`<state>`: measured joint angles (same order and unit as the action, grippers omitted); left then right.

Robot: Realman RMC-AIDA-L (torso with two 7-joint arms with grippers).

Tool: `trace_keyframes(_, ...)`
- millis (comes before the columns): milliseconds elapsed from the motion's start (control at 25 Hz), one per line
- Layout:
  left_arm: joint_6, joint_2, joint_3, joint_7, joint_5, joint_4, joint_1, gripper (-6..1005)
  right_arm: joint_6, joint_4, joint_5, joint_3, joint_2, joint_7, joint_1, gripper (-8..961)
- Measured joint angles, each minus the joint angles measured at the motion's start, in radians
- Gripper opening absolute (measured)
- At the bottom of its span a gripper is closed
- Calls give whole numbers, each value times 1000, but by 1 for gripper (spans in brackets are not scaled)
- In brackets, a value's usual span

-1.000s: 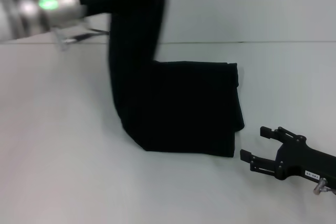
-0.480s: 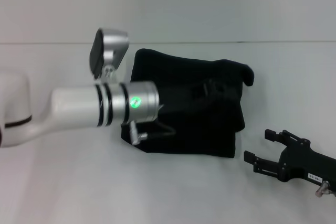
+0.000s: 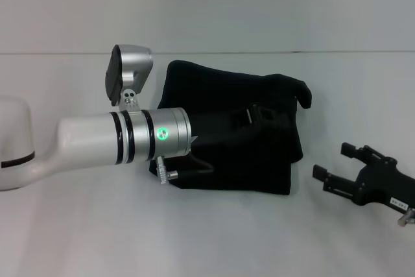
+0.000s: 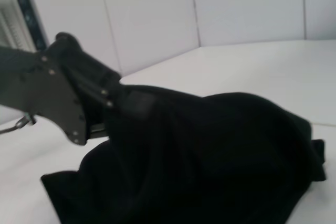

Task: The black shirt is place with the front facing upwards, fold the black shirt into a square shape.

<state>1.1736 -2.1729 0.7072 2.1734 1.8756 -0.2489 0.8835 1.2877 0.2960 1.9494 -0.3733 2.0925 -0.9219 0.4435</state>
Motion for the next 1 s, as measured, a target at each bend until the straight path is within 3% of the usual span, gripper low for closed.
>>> trace_keyframes(320,127,-1,-3,-139,-50,33,4,164,6,1,-1,212,-4,0,-30,944)
trace_keyframes(560,161,8,-4,-143,-50,9,-29,365,14,0,-1,309,-4,0,-31,945)
trace_keyframes(720,193,21,-3,-143,-50,-91,-102,554,88,0,8,265,-4,0,-17,945)
trace_keyframes(880,194,66,-5,-144,-50,-117,-149,741,144,-4,10,143,-2,0,22,945)
trace_keyframes(1000,191,88,-8,-141,-50,-114,-173,846,137,-26,11,34,0,0,65,945)
